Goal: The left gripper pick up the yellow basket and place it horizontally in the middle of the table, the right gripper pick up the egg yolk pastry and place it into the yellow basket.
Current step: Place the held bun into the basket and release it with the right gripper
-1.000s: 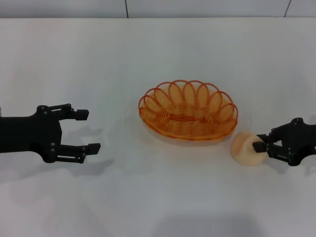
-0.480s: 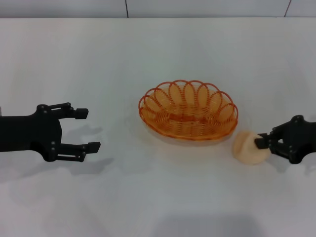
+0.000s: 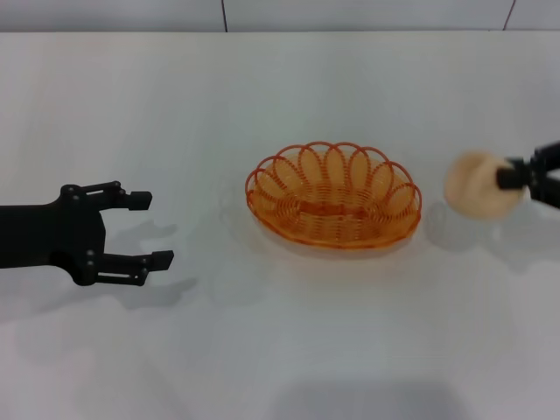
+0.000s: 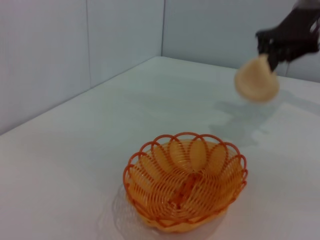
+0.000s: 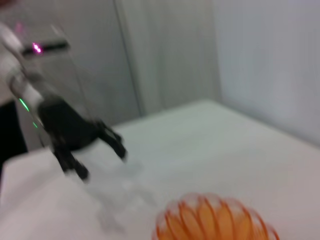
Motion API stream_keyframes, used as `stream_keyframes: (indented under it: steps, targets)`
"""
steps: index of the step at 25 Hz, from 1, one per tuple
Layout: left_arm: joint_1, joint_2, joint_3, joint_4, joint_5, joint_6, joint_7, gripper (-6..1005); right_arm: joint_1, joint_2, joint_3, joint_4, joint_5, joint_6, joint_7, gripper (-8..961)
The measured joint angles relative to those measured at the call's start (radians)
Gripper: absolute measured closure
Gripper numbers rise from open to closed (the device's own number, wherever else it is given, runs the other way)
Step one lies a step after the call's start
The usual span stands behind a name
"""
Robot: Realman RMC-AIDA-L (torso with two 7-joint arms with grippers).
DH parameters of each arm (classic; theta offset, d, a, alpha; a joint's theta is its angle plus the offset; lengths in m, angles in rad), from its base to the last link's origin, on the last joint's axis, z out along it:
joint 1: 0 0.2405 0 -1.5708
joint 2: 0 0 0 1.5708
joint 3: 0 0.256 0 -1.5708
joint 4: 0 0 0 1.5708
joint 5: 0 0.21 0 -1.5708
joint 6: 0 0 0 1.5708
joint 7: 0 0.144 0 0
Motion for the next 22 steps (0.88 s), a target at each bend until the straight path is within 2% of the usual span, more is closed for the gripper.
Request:
stream_keyframes:
  steps: [4,6,14,18,22]
  targets:
    - [-0.007,-0.005,0.005,-0.001,0.011,-0.014,0.002,106,0.043,0.029,-0.011,0.017,0.057,0.010,0.013,913]
    - [-0.015,-0.007,0.006,-0.003,0.014,-0.018,0.002,106,0.073,0.035,-0.053,0.080,0.100,0.055,0.005,914]
    - [-0.032,-0.019,0.008,-0.006,0.022,-0.021,0.014,106,0.157,0.040,-0.311,0.281,0.284,0.295,-0.116,916]
    - [-0.041,-0.030,0.008,-0.007,0.024,-0.022,0.021,106,0.164,0.040,-0.437,0.319,0.380,0.398,-0.184,917]
    - [-0.040,-0.032,0.009,-0.008,0.025,-0.023,0.023,106,0.150,0.044,-0.510,0.329,0.448,0.457,-0.232,912]
